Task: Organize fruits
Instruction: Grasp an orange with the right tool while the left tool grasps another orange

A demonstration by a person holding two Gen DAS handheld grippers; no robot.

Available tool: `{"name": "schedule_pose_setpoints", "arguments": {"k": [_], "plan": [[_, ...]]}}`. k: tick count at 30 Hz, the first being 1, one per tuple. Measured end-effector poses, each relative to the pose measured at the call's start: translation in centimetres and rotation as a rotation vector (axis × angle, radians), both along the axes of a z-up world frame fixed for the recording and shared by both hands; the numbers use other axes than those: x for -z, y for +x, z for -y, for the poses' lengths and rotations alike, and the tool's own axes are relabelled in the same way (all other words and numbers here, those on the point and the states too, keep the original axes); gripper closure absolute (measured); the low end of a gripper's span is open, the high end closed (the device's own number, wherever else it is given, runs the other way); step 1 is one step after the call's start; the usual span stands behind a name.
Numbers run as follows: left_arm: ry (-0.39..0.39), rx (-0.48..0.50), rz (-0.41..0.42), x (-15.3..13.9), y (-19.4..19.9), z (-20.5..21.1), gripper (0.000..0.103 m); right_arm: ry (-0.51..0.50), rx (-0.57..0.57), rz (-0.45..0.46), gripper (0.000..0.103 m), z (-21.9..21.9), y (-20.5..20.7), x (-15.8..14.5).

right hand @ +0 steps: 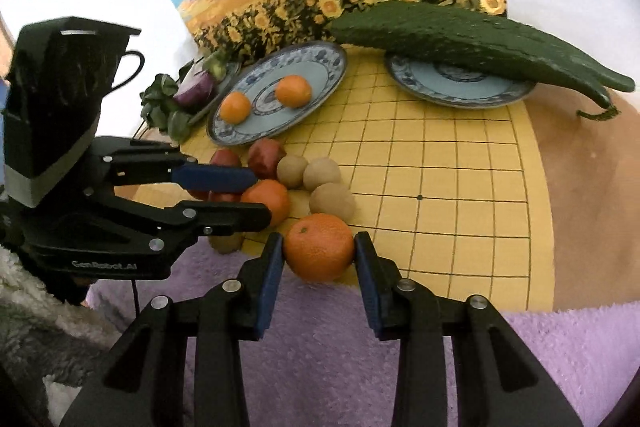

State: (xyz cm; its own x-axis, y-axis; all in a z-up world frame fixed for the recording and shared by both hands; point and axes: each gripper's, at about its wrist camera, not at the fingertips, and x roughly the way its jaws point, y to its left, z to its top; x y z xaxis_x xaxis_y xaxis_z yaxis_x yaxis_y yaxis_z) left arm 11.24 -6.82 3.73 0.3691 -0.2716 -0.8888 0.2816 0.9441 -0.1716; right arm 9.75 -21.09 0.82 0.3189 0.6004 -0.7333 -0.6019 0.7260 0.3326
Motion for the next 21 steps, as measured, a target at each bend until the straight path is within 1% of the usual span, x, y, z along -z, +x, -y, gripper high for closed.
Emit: {"name": "schedule_pose_setpoints", "arguments": {"k": [7,10,14,18,21], "plan": [[-0.046,-0.026,0.034,0.0,-0.5,-0.5,0.072,-0.021,-0.007,0.063,0.066,-0.3,-1.3,-1.4],[-0.048,-0.033,0.046,-0.3,-1.0,-0.5,0.072,-0.032,-0.008,0.095,0.066,-0.4,-1.8,-2.1],[-0.061,-0.038,0.109,-1.8,-1.9,-0.8,0.072,-0.041,-0.011,0.142,0.066,-0.6,-2.7,-3.2],[-0.078,-0.082,0.150,-3.1,-3.0,-1.7,0.072,-0.051,-0.020,0.181,0.066,-1.0,-3.8,-4.3],[-0.110,-0.140,0.182,-4.2,-4.8,-3.3,0.072,-0.035,-0.033,0.188,0.066,-1.3,-4.5,-5.1]]}}
